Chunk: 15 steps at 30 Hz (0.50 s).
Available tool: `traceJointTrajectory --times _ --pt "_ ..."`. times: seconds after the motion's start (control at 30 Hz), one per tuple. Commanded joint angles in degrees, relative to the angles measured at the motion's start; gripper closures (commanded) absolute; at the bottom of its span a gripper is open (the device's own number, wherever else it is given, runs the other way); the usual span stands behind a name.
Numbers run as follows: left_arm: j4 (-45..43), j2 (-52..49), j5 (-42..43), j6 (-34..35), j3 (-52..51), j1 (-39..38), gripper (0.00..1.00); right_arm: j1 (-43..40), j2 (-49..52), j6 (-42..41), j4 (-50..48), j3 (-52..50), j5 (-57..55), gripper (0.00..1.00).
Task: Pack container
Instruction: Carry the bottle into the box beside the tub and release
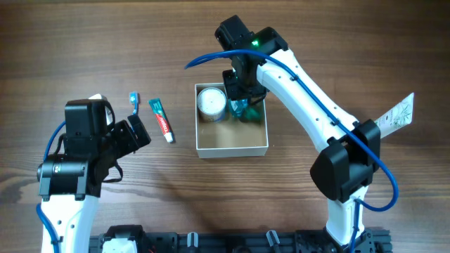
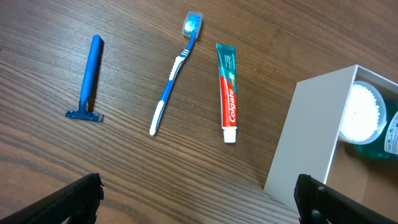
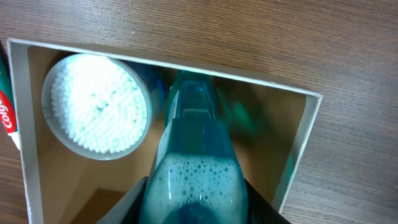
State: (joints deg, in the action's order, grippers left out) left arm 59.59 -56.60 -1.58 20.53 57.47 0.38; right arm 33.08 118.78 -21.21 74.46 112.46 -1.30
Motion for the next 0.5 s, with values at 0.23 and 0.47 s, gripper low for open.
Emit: traceJointTrajectory --times 0.23,0.47 --pt "0.28 -0.11 0.7 0.94 1.09 -0.26 0.0 -0.04 0.28 -1.27 -0.42 1.42 0.07 0.44" --pt "0.52 -0.09 0.7 0.94 1.09 -0.26 0.0 -0.04 0.28 -1.29 -0.33 1.42 0.07 0.44"
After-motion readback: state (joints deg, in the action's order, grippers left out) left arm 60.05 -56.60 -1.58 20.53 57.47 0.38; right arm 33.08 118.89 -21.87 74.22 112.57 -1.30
